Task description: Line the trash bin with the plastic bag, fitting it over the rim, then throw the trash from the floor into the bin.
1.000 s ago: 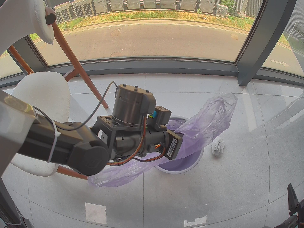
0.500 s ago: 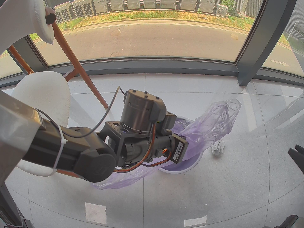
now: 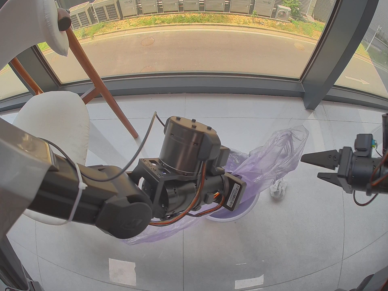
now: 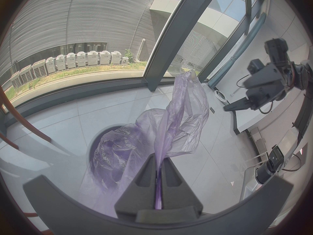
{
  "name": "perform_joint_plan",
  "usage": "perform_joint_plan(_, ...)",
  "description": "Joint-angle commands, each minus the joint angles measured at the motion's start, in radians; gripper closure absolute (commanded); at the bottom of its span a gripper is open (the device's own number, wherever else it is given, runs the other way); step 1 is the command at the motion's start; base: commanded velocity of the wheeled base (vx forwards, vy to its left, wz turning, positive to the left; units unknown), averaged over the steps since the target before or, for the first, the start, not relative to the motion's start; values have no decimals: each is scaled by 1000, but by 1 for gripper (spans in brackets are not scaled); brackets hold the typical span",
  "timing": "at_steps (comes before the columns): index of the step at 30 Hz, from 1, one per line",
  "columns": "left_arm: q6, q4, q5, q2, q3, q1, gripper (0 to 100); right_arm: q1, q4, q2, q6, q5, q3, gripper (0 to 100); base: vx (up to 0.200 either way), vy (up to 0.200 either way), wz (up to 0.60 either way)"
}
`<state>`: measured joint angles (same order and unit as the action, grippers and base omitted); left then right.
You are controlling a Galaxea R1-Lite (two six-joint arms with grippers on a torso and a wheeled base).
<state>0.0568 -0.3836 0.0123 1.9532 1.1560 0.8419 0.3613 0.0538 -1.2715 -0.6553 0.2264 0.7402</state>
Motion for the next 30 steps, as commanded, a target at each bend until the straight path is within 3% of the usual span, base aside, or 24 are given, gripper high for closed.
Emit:
perform_joint_plan(1, 6, 0, 8, -5, -1, 5, 100, 19, 4, -223, -17, -27, 107, 0, 0, 0, 0)
perform_joint_plan(16, 6, 0, 8, 0, -2, -1, 100, -10, 20, -333, -18, -70, 185, 0, 0, 0, 0)
perform_joint_plan(17, 6, -1, 6, 1, -1, -1, 100, -8, 21, -338, -18, -71, 188, 100, 0, 0, 0)
perform_joint_plan(25, 8, -1, 1, 20, -1, -1, 100, 28, 63, -367, -23, -75, 188, 100, 0, 0, 0)
perform_joint_plan(30, 8, -1, 3, 16, 1, -1, 100, 36, 75, -382, -3, -128, 199, 100, 0, 0, 0)
